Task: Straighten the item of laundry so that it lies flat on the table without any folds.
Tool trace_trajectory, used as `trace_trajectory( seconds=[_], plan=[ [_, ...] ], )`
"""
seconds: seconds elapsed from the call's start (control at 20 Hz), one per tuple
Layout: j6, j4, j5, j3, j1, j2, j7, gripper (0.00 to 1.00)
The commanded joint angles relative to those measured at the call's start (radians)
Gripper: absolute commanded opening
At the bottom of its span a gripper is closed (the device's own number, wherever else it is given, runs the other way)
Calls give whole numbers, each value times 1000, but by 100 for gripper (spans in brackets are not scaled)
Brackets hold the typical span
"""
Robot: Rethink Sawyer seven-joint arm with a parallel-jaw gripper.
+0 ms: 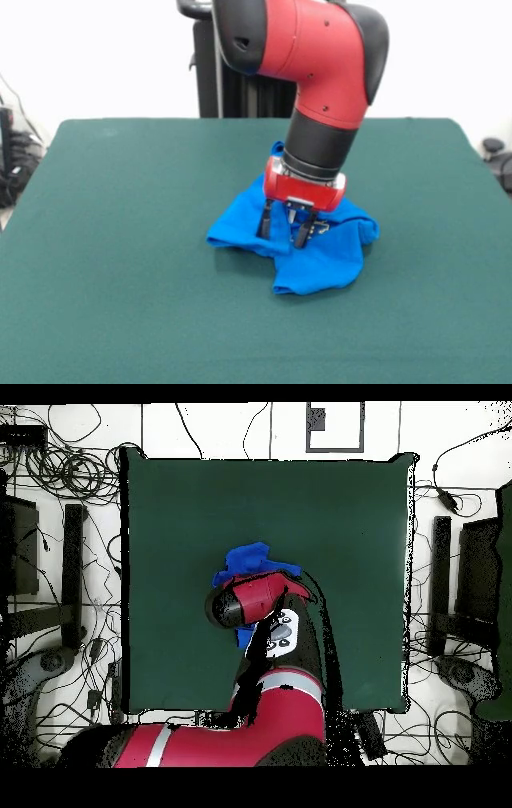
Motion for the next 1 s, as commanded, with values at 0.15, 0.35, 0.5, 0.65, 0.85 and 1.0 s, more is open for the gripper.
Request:
trace_trajectory(
  seconds=[0.15, 0.35, 0.5, 0.65, 0.85, 1.0],
  plan=[
    [-148, -18, -31, -18, 14, 51, 108, 100],
    [-165, -3, -25, -33, 24, 53, 116, 100],
    [-189, 10, -21, -40, 26, 56, 119, 100],
    [-206, 19, -14, -53, 33, 62, 123, 100],
    [-219, 34, -6, -53, 28, 61, 116, 100],
    [-221, 40, -4, -47, 19, 56, 107, 100]
  ],
)
